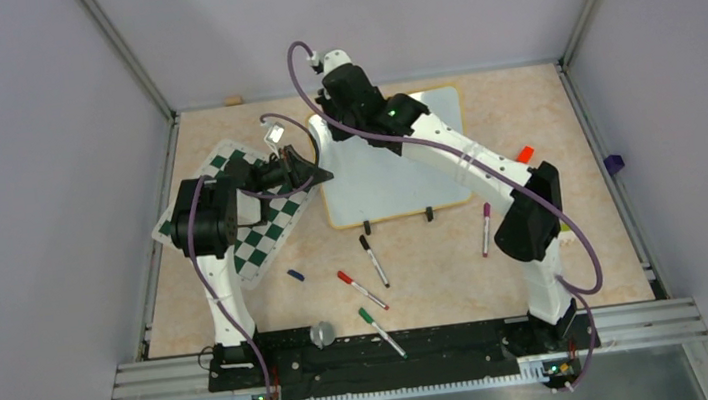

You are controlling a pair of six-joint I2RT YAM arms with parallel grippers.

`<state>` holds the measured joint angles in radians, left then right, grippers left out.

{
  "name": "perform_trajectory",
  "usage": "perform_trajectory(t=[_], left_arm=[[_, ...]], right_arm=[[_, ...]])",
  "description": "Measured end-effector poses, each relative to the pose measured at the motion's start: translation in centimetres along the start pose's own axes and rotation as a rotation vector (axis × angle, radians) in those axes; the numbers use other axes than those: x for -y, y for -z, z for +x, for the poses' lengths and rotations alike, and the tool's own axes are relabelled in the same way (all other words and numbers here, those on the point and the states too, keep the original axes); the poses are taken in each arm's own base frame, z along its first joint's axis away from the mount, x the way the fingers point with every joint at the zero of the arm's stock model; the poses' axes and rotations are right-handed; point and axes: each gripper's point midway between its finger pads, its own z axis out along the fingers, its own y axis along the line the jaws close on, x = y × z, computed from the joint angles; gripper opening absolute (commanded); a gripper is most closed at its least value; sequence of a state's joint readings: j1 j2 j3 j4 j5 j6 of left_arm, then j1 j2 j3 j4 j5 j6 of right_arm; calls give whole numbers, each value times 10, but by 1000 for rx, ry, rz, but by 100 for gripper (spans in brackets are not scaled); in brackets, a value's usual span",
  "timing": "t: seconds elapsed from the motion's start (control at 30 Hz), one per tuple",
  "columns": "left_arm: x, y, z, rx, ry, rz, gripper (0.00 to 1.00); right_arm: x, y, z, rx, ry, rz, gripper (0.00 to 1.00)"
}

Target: Write a sentence on the whiteboard

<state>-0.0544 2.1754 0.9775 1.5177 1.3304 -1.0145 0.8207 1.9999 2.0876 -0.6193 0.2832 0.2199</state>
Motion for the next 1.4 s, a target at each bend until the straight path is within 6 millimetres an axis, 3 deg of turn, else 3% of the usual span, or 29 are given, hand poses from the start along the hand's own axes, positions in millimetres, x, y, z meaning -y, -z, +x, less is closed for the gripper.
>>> perform_trajectory(t=[0.53,1.4], left_arm=[[0,0,0,0,1,0,0],[-1,1,1,6,7,-6,0]], right_arm=[[1,-9,14,-38,12,10,0],[5,-11,17,-46,15,33,0]])
